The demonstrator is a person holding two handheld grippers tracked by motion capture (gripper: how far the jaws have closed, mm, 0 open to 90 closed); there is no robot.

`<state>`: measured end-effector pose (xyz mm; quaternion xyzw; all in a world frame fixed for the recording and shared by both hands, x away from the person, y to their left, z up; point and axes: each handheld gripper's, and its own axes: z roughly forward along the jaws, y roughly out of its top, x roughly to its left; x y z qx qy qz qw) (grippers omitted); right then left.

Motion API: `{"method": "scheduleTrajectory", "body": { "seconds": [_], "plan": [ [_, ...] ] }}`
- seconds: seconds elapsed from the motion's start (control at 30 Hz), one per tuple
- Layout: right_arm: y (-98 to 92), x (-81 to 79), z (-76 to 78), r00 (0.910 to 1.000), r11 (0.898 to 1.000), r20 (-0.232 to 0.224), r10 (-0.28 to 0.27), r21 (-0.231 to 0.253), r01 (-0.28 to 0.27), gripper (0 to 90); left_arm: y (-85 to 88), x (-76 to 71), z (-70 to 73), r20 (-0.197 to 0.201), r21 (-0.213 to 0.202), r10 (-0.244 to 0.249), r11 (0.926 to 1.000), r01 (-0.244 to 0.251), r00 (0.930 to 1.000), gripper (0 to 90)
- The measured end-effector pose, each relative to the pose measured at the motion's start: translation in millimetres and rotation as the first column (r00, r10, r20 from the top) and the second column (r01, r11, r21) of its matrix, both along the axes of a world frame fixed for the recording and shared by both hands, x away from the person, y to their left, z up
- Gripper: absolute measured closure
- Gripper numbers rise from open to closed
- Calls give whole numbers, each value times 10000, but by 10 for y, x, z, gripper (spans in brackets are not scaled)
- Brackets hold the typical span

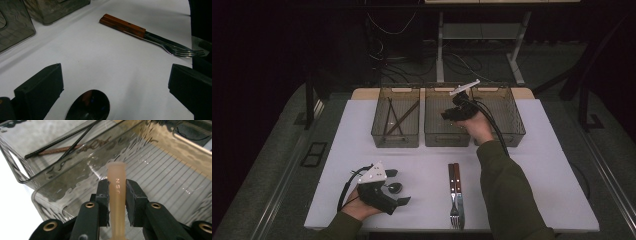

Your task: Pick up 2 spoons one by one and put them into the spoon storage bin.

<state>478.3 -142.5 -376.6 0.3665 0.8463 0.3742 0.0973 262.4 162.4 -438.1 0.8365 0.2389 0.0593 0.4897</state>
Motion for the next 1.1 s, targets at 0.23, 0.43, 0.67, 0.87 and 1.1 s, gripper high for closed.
{"method": "scheduleTrajectory", "body": {
  "seconds": [0.23,0.43,0.67,0.87,1.1],
  "plan": [
    [26,25,-75,10000,9998,-94,-25,-187,23,733,0,-2,1,-12,-28,-9,10000,9,10000,0],
    [-5,13,-31,9997,9998,122,-193,15,193,459,4,3,1,-17,-16,-3,10000,3,10000,0],
    [-107,-72,76,9996,9986,186,-198,502,189,390,3,-1,-2,-47,-68,50,10000,-50,10000,0],
    [-267,-240,168,9978,9960,666,-58,893,-2,341,10,-1,-4,-53,-8,67,10000,-67,10000,0],
    [-485,-467,219,9951,9931,973,-143,1169,28,268,15,9,-5,-75,70,78,9999,-77,9999,0]
  ]
}}
